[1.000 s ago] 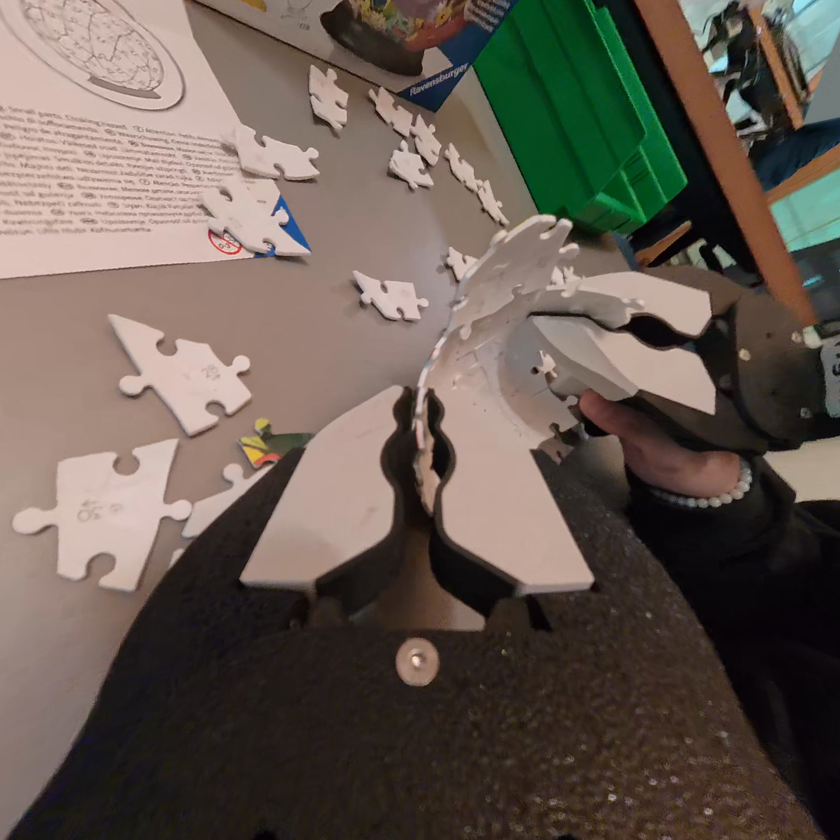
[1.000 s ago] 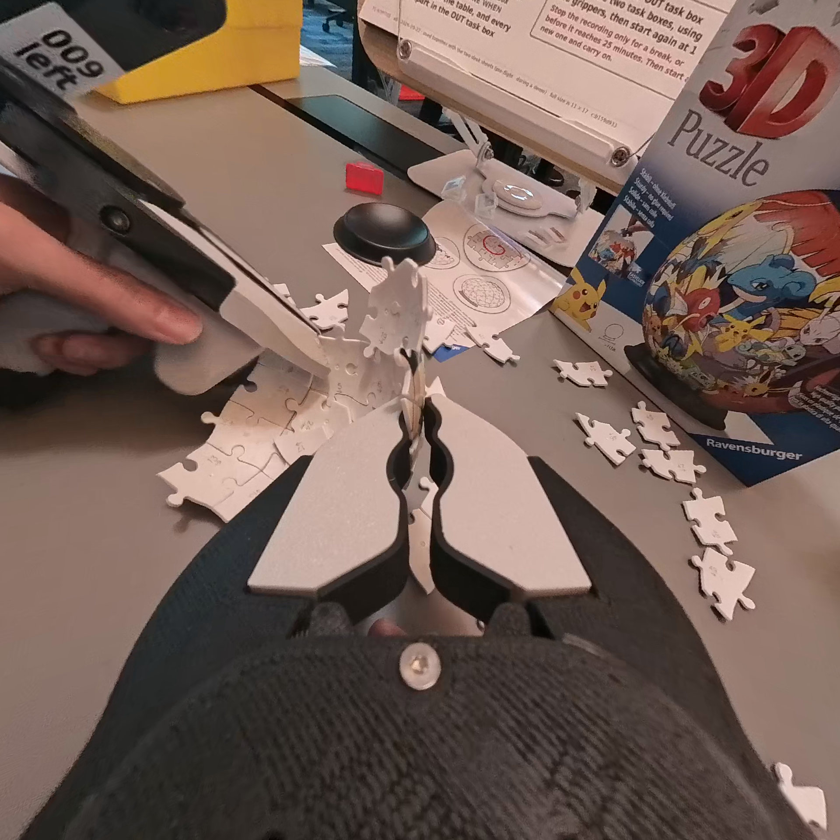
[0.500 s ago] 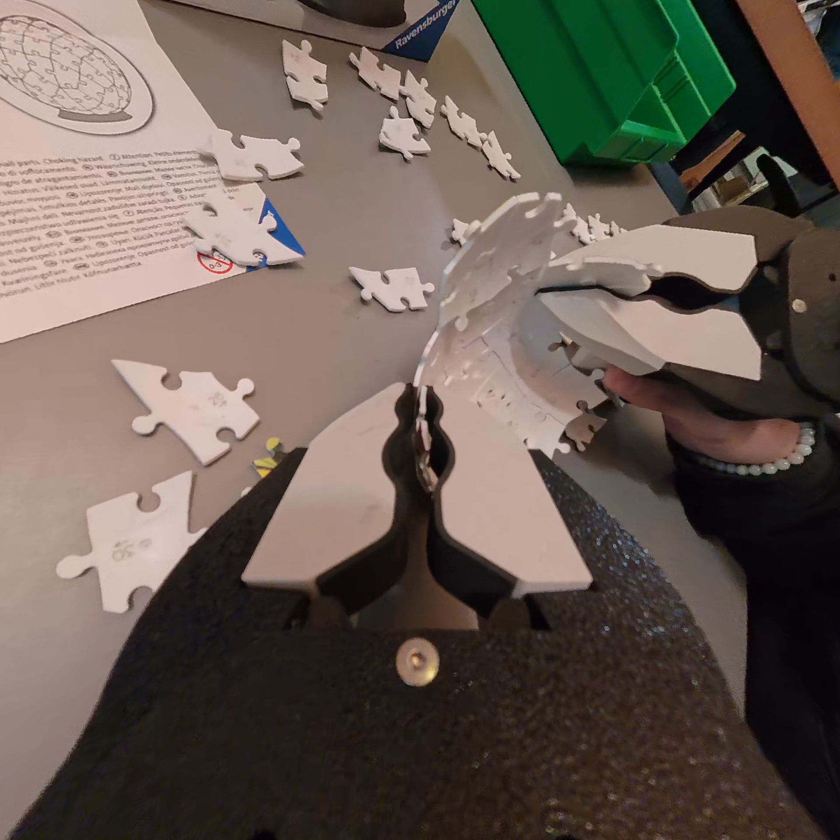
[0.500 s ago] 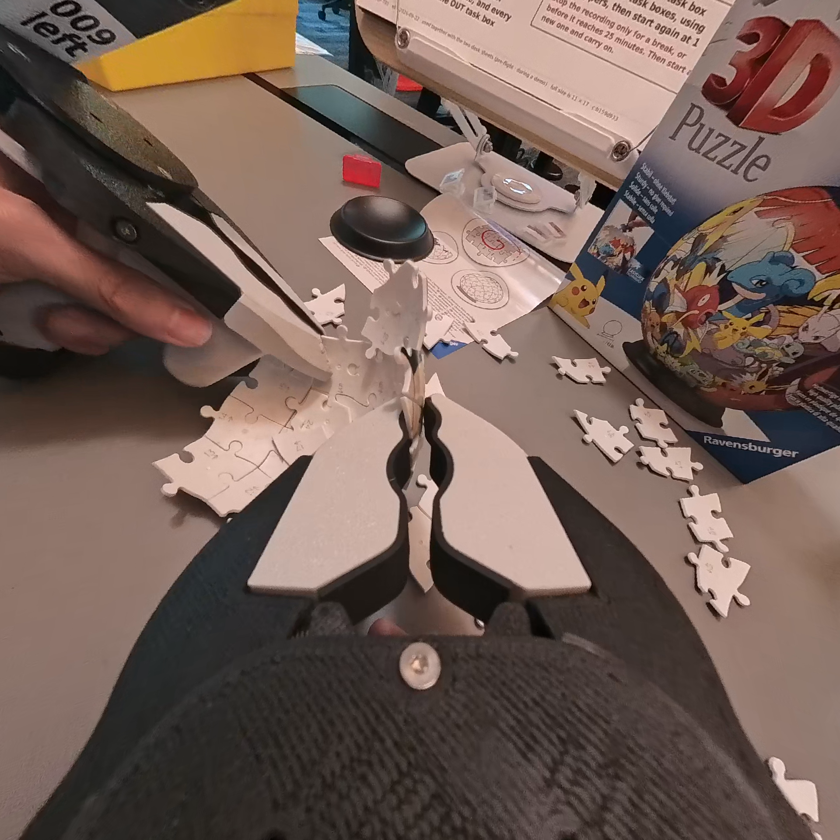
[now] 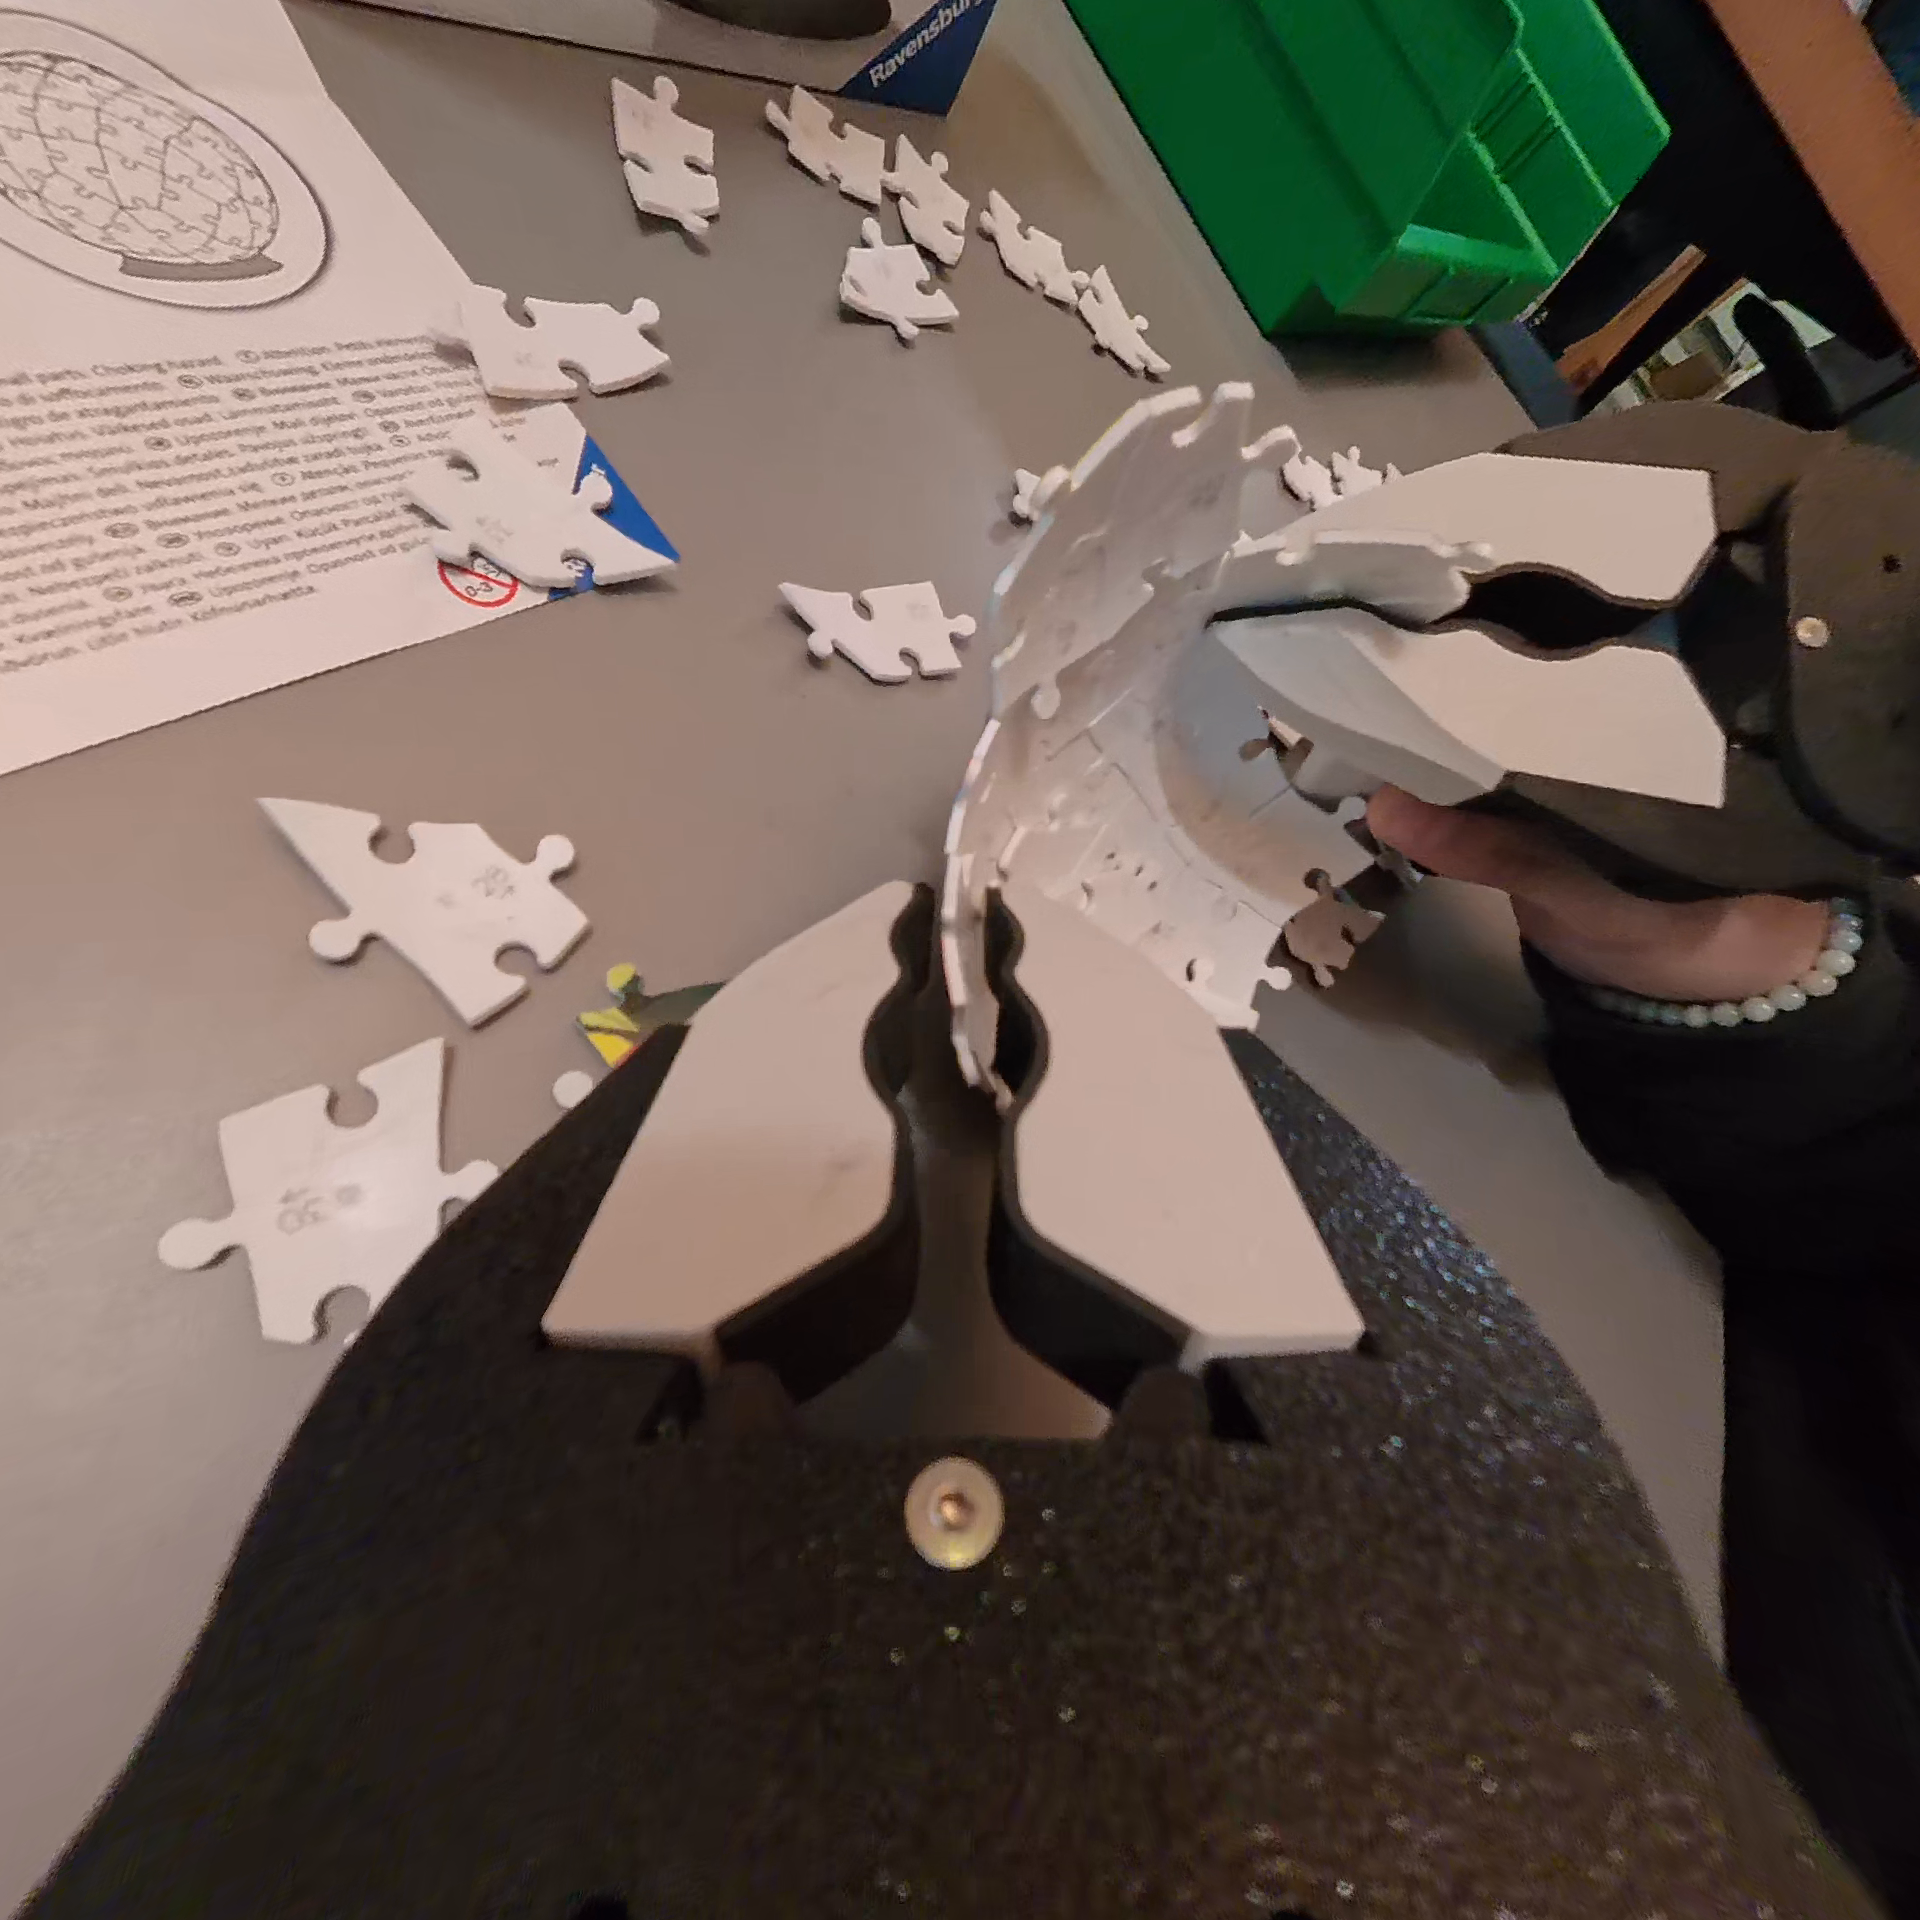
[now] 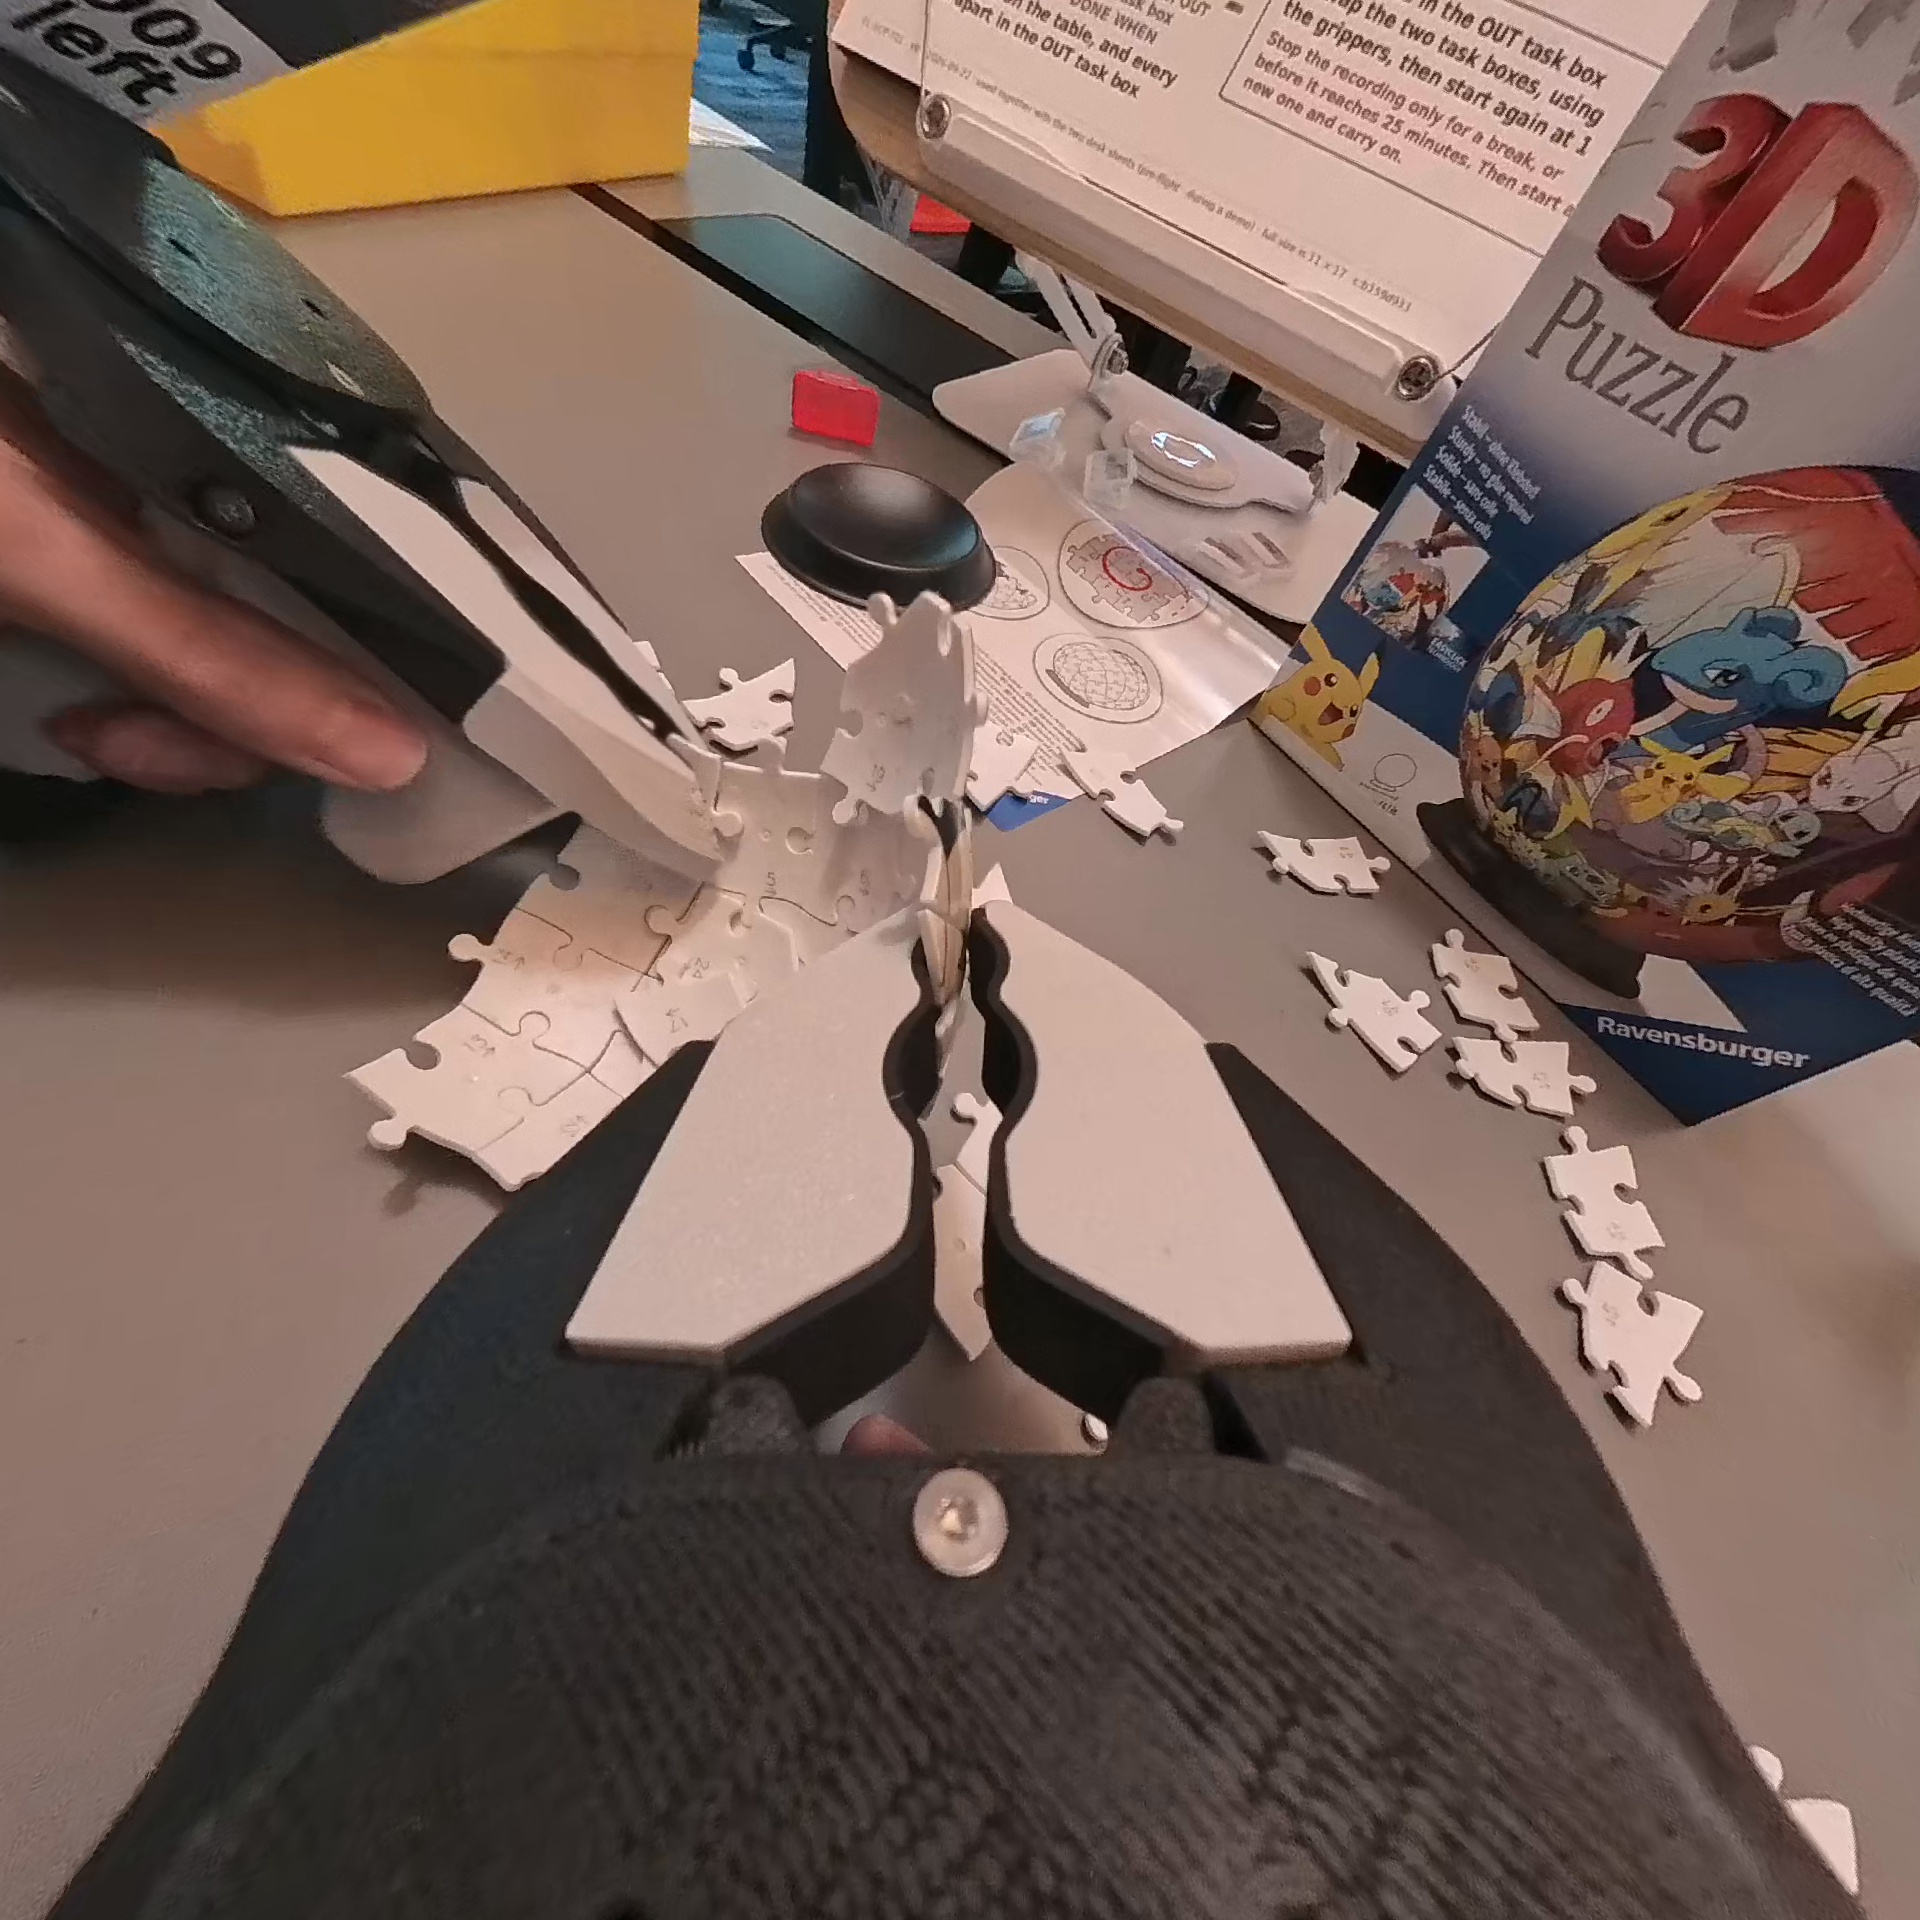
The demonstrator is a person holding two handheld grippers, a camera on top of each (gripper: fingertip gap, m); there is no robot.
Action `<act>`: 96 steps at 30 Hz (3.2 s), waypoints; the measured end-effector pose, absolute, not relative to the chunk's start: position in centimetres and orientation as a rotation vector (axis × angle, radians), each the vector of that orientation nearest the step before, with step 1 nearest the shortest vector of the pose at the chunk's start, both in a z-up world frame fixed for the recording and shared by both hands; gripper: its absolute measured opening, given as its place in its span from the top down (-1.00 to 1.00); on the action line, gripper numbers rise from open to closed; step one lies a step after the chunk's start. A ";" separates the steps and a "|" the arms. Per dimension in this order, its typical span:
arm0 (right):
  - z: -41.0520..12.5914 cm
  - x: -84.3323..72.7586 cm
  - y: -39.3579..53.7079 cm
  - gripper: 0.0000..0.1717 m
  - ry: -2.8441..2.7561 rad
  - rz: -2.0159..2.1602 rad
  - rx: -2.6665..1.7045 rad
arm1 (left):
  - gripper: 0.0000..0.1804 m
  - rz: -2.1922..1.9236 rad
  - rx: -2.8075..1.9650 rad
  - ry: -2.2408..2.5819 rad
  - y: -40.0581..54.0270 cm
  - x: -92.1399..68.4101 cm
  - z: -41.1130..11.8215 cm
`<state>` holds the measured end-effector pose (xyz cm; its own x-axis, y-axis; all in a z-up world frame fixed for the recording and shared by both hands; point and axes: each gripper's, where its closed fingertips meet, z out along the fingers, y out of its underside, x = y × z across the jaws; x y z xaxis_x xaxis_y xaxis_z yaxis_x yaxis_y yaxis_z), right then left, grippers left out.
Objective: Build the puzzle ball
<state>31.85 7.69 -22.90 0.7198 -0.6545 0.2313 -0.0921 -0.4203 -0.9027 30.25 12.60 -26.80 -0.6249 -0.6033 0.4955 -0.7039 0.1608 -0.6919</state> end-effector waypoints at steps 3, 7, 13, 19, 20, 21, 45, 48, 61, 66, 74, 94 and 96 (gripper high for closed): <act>-22.9 31.9 7.7 0.97 0.577 -0.708 -1.924 | 0.96 1.471 1.320 -2.307 12.4 30.5 -26.8; -22.8 31.9 7.6 0.97 0.577 -0.703 -1.919 | 0.97 1.471 1.342 -2.276 12.4 30.7 -26.9; -22.8 31.9 7.6 0.96 0.584 -0.689 -1.913 | 0.97 1.466 1.328 -2.234 12.3 30.7 -26.9; -21.0 31.8 7.7 0.62 0.478 -0.654 -1.891 | 0.97 1.506 1.318 -2.282 12.2 31.0 -26.5; -20.5 31.9 7.6 0.56 0.462 -0.624 -1.900 | 0.97 1.512 1.319 -2.292 12.2 31.0 -26.5; -20.0 31.9 7.7 0.51 0.433 -0.569 -1.907 | 0.97 1.520 1.317 -2.308 12.2 31.1 -26.4; -23.5 31.8 12.9 0.97 -0.616 0.186 -2.717 | 0.97 1.504 1.269 -2.491 12.1 31.2 -26.5; -23.8 32.4 12.5 0.95 -0.651 0.169 -2.765 | 0.97 1.501 1.272 -2.489 12.1 31.2 -26.6; -25.2 32.2 12.3 0.96 -0.622 0.185 -2.744 | 0.95 1.479 1.288 -2.473 12.3 31.2 -26.8; -25.3 32.0 12.2 0.96 -0.608 0.154 -2.694 | 0.95 1.479 1.276 -2.484 12.2 31.1 -26.8; -25.2 31.8 12.2 0.96 -0.606 0.212 -2.635 | 0.97 1.490 1.272 -2.507 12.1 30.9 -26.7; -24.7 31.6 12.1 0.97 -0.609 0.225 -2.587 | 0.97 1.523 1.266 -2.386 12.1 30.8 -26.3; -24.8 31.6 12.2 0.97 -0.614 0.215 -2.592 | 0.97 1.517 1.287 -2.373 12.1 30.8 -26.4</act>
<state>31.65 12.18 -24.79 0.8880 0.4578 -0.0440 0.3850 -0.7923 -0.4733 30.85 12.14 -26.35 -0.6535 -0.6145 0.4419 -0.6591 0.1749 -0.7314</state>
